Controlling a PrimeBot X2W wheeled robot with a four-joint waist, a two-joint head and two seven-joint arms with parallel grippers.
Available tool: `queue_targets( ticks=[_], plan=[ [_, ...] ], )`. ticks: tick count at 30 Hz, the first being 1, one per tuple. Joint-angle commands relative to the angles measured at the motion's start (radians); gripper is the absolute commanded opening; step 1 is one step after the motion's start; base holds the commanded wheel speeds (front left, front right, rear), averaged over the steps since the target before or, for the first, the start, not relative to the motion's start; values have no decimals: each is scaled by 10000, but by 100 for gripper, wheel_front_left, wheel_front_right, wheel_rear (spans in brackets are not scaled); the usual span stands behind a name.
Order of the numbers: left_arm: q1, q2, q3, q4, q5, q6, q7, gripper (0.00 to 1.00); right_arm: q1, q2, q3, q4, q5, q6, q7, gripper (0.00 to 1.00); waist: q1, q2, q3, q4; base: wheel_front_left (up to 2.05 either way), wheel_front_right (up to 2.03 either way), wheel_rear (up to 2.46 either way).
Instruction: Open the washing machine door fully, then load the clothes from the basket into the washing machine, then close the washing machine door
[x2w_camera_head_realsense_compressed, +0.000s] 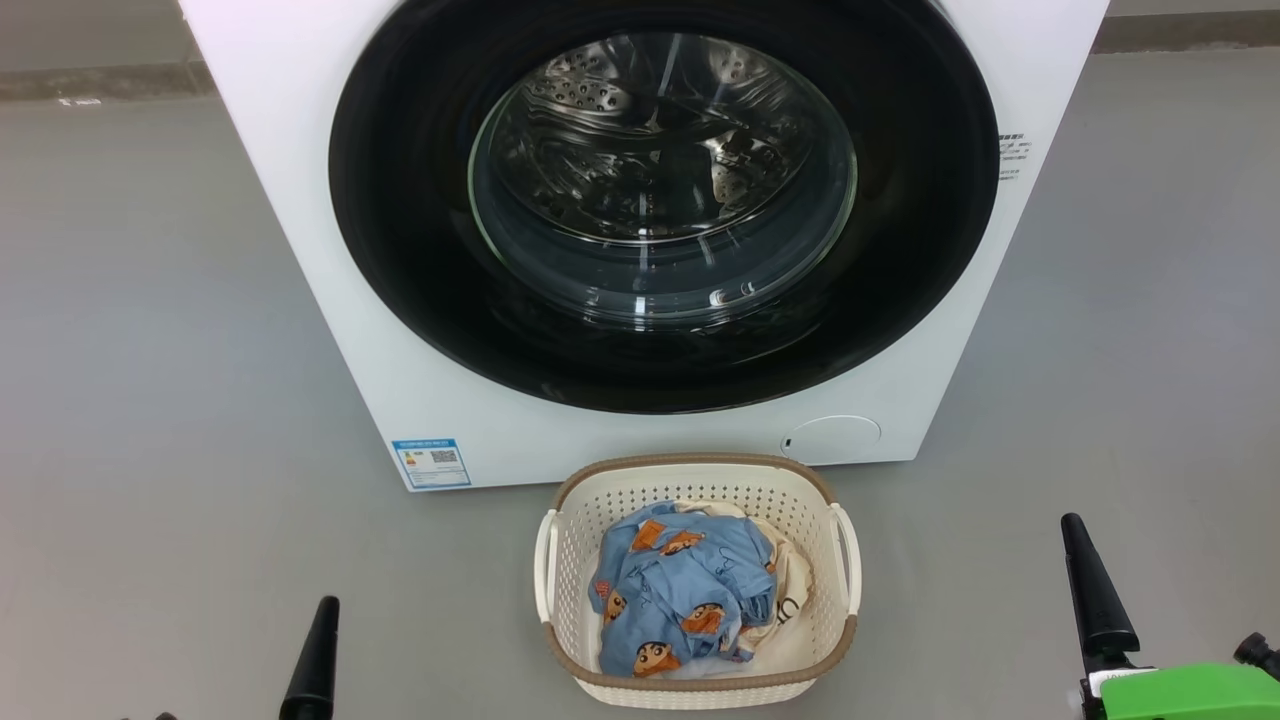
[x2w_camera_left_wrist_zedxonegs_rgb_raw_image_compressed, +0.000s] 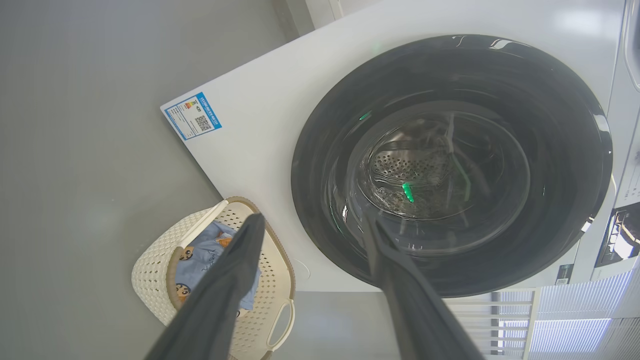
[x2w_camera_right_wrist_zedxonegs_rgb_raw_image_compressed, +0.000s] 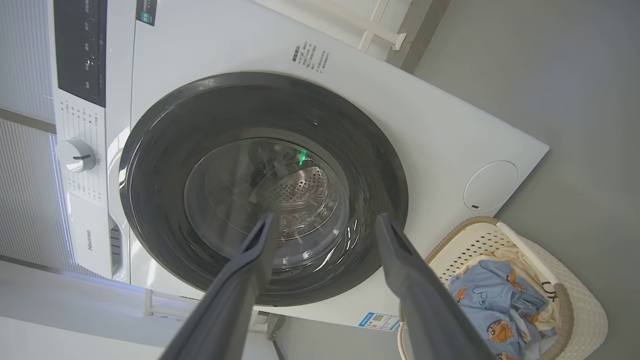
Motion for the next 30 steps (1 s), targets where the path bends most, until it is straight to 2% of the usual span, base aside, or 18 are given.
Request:
queue_targets(
  ticks=[1, 11, 17, 18, 30],
  plan=[
    [-392, 172, 76, -376, 410, -45, -149, 100, -99, -173, 118, -431, -452, 6, -164, 100, -1, 0, 8, 1, 0, 0, 0],
    [-379, 200, 36, -608, 1623, -53, -415, 100, -29, -266, 185, -801, -1792, 7, -429, 100, -1, 0, 49, 7, 0, 0, 0],
    [-394, 221, -17, -810, 2614, -60, -620, 100, 19, -339, 231, -1065, -2822, 8, -633, 100, -1, 0, 110, 10, 0, 0, 0],
    [-408, 230, -60, -900, 3052, -63, -708, 100, 40, -379, 259, -1170, -3263, 8, -721, 100, -1, 0, 136, 15, 0, 0, 0],
    [-415, 267, -169, -1239, 5103, -74, -1062, 100, 130, -500, 320, -1568, -5048, 10, -1072, 100, -1, 0, 196, 50, 0, 0, 0]
  ],
)
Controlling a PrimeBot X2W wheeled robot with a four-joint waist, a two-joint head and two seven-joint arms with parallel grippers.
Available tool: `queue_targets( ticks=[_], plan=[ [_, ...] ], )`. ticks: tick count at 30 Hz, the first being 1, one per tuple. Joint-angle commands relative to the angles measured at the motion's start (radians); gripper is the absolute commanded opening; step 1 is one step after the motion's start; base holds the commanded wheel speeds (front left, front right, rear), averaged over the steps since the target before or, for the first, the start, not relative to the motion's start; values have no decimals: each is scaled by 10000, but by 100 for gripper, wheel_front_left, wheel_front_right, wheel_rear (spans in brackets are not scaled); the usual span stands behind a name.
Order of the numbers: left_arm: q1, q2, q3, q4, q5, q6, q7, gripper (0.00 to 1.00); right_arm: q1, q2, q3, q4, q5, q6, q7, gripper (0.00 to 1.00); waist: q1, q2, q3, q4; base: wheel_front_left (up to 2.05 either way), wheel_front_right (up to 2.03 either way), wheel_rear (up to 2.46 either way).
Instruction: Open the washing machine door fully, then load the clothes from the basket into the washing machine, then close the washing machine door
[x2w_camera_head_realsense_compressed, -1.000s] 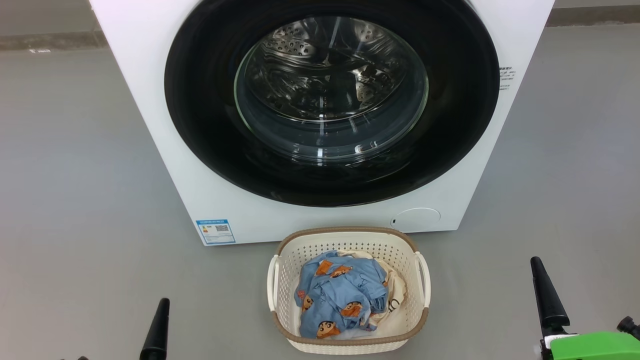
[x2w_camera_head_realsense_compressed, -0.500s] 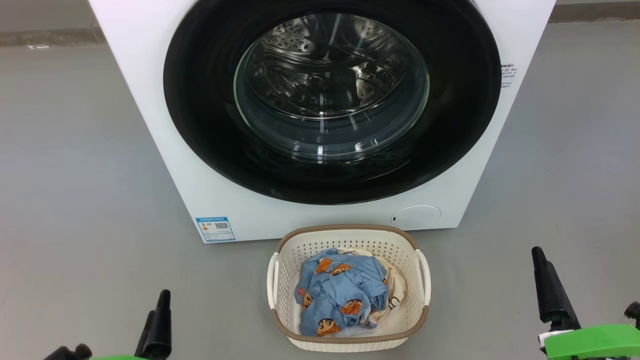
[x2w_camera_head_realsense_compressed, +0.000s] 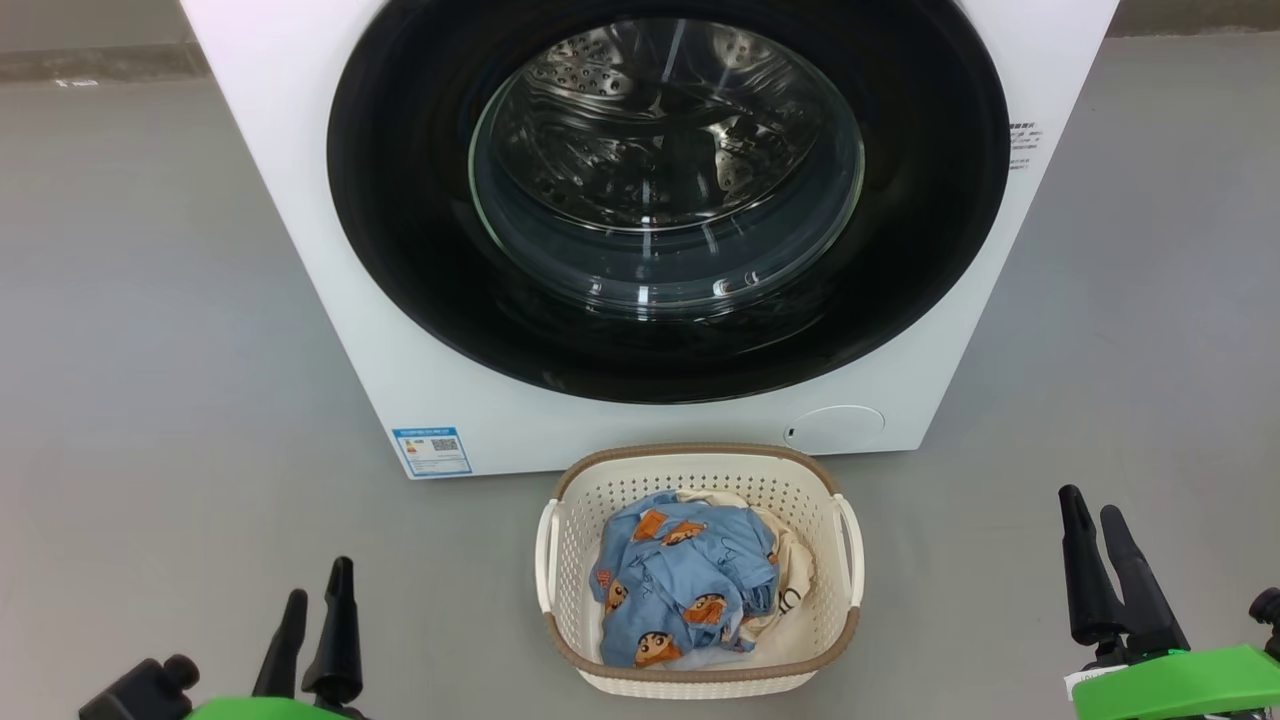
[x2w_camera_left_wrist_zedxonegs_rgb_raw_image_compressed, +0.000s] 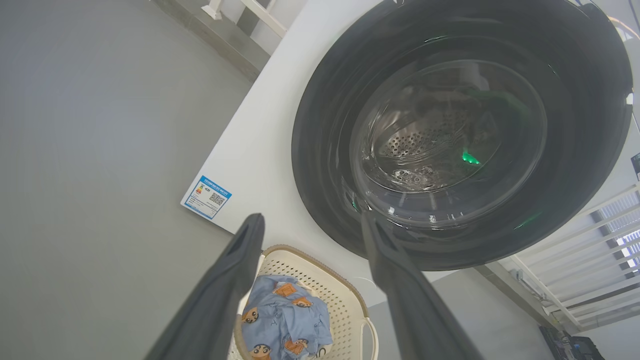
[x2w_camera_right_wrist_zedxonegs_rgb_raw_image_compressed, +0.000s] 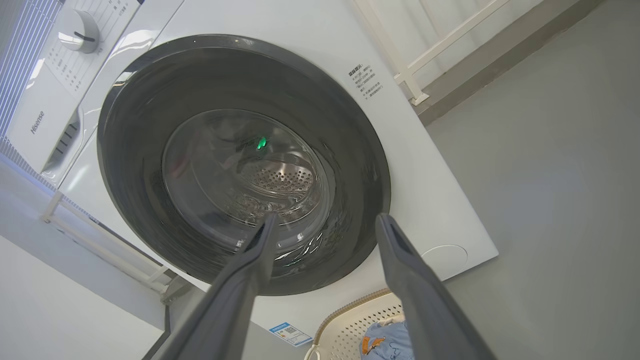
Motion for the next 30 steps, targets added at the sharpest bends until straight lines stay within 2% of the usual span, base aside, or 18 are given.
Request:
queue_targets(
  ticks=[1, 14, 30],
  plan=[
    [-368, 176, 143, -357, 480, -64, -150, 100, -46, -190, 199, -404, -429, 10, -156, 100, -1, 0, 9, 4, 0, 0, 0],
    [-400, 216, 70, -488, 2671, -76, -532, 100, 41, -367, 220, -753, -2363, 12, -536, 100, -1, 0, 88, 39, 0, 0, 0],
    [-402, 262, -66, -679, 4588, -90, -974, 100, 256, -456, 144, -901, -4199, 14, -975, 100, -1, 0, 78, 108, 0, 0, 0]
  ],
)
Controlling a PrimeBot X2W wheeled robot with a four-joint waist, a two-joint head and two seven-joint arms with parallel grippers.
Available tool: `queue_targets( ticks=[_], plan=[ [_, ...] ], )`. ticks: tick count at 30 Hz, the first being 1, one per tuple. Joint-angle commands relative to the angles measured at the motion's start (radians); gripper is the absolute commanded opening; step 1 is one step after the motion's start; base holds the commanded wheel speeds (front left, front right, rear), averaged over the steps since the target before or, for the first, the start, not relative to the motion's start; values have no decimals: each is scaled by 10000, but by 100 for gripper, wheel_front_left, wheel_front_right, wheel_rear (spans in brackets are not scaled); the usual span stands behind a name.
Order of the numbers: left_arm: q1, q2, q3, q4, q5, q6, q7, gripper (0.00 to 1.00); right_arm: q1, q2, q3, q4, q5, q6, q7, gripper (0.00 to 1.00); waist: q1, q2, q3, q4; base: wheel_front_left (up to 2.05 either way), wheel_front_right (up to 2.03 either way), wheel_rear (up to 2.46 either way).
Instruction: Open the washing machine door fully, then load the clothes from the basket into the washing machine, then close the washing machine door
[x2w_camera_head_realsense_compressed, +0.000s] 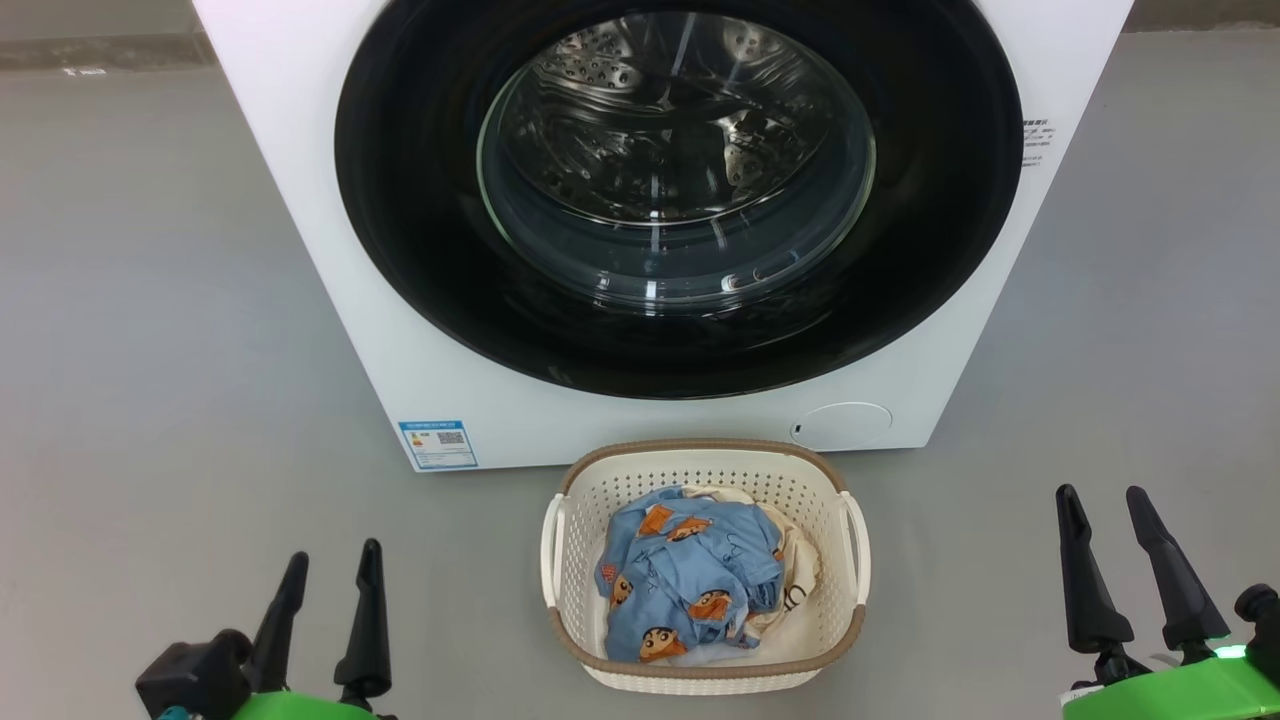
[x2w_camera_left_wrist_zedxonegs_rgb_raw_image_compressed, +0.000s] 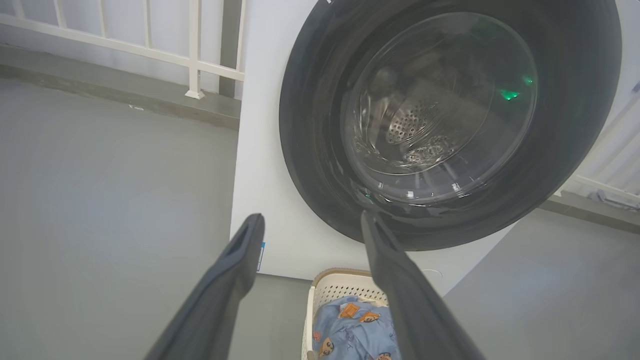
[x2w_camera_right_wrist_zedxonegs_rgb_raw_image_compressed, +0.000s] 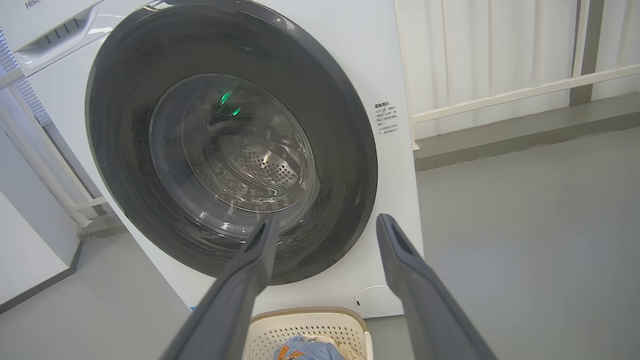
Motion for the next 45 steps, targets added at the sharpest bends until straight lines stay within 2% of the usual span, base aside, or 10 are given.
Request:
queue_targets(
  ticks=[1, 16, 45],
  plan=[
    [-374, 194, 218, -341, 342, -57, -162, 100, 28, -189, 173, -266, -292, 14, -126, 100, -1, 0, 1, 7, 0, 0, 0],
    [-321, 240, 146, -574, 2073, -71, -603, 100, 186, -275, 110, -382, -1949, 16, -564, 100, -1, 0, 1, 86, 0, 0, 0],
    [-182, 240, 359, -550, 2077, -71, -611, 100, 204, -256, -42, -280, -1975, 16, -573, 100, -1, 0, -53, 157, 0, 0, 0]
  ],
)
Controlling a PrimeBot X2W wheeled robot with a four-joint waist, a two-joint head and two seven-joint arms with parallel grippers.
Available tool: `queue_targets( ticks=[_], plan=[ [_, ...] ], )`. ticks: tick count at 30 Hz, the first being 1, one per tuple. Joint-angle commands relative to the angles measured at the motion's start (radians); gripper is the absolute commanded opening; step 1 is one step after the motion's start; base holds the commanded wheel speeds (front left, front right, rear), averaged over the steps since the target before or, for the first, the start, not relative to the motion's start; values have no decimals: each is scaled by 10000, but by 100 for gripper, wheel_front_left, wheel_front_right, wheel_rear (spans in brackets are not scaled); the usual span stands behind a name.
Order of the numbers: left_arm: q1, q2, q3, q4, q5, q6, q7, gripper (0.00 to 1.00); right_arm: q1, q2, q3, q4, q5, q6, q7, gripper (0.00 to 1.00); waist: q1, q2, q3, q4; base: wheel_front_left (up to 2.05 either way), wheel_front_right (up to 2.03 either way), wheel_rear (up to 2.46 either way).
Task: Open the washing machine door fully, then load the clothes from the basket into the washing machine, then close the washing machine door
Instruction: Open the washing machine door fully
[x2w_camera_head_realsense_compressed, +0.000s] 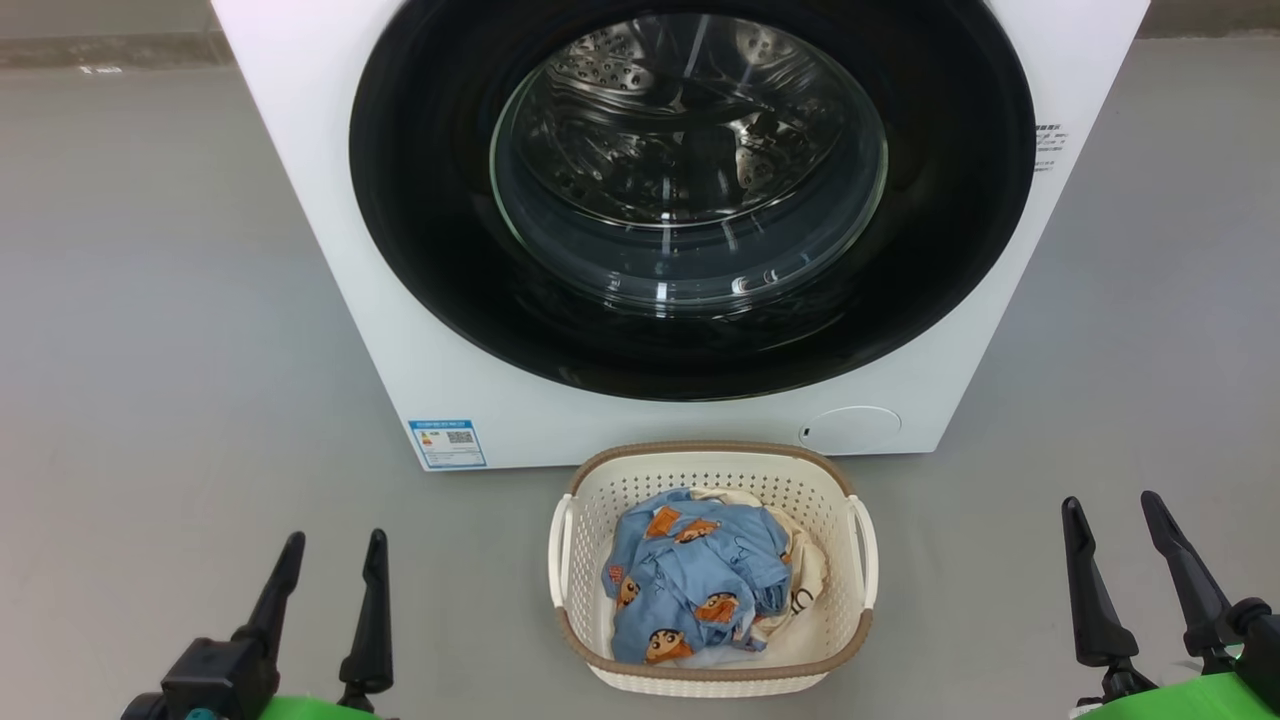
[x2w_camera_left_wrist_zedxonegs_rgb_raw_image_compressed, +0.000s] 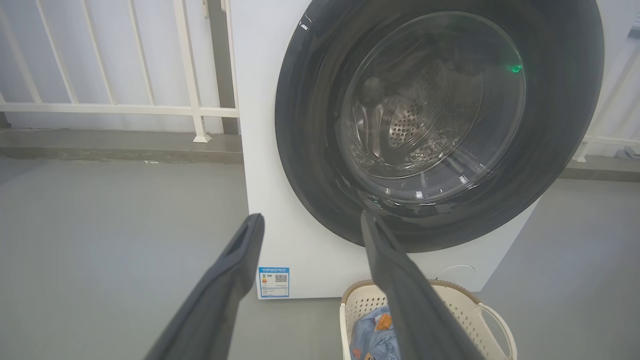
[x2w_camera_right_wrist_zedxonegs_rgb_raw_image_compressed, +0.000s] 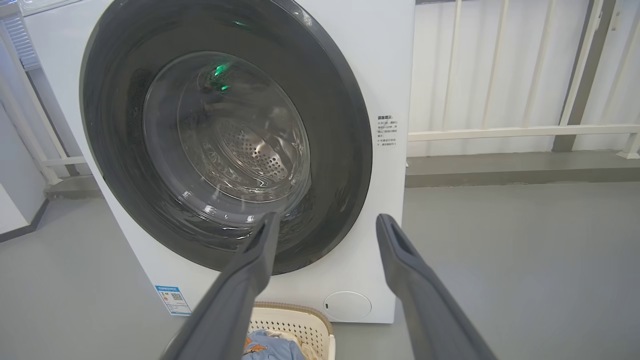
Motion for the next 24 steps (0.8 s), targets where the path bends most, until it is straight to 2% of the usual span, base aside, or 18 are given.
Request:
queue_targets(
  ticks=[1, 24],
  plan=[
    [-171, 129, 360, -268, 10, -16, -105, 100, 12, -211, 234, -220, -87, 16, -120, 100, 0, -1, -24, 19, 0, 0, 0],
    [-16, 129, 303, -323, 47, -16, -105, 100, 76, -254, 327, -182, -27, 16, -120, 100, 0, -1, -82, 25, 1, 3, -4]
  ],
)
